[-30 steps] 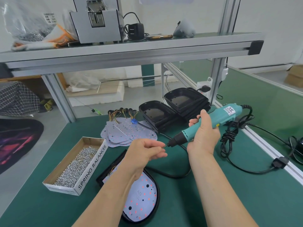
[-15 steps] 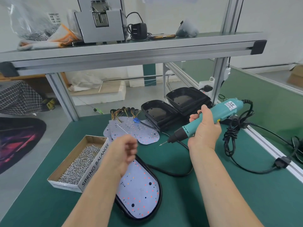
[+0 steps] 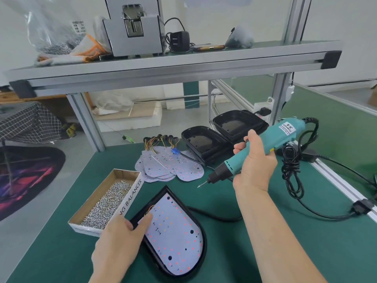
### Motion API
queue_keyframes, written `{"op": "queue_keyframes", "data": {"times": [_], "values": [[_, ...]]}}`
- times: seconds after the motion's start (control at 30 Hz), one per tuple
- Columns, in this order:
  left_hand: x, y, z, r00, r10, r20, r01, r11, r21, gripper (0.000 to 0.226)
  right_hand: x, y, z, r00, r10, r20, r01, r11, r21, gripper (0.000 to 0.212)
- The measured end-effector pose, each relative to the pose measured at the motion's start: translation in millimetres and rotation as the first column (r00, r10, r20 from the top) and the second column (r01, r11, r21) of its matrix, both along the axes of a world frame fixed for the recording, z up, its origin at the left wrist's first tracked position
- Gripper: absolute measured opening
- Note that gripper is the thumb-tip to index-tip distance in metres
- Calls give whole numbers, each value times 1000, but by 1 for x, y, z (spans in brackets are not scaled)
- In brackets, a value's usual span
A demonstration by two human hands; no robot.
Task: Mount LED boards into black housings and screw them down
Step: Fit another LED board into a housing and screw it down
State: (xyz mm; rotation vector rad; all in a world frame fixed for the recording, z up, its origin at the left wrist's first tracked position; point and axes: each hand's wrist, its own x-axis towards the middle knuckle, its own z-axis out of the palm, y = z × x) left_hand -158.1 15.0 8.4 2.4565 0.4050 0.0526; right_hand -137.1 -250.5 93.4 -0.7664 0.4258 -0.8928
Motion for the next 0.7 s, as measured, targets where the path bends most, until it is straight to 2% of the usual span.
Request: {"op": "queue_keyframes", "data": {"times": [0.07, 0.13, 0.2, 0.3, 0.43, 0.53, 0.6, 0.7], "values": [[-3, 3, -6, 999, 29, -15, -29, 1000, 2, 60, -1, -1, -1, 1000, -3, -3, 3, 1000, 0, 15], [-2, 2, -11, 996, -19, -82, 18, 1000, -17, 61, -1, -2, -2, 1000, -9, -4, 10, 1000, 2, 15], [4, -5, -12, 992, -77, -101, 61, 986, -153, 59, 0, -2, -2, 1000, -14, -2, 14, 1000, 3, 15], [17, -26, -10, 985, -136, -106, 79, 902, -425, 51, 1, 1, -2, 1000, -7, -2, 7, 1000, -6, 16], [31, -57, -5, 960, -231, -160, 132, 874, -469, 56, 4, 1, -4, 1000, -14, -11, 14, 999, -45, 15], [34, -75, 4, 910, -329, -253, 107, 775, -623, 39, 5, -4, -5, 999, -30, -37, 27, 995, -91, 19], [35, -81, 7, 894, -350, -279, 58, 708, -704, 41, 4, -6, -8, 998, -47, -52, 39, 989, -140, 19], [35, -84, 3, 905, -338, -260, 45, 683, -729, 23, 3, -7, -12, 995, -72, -71, 51, 965, -256, 19]]}}
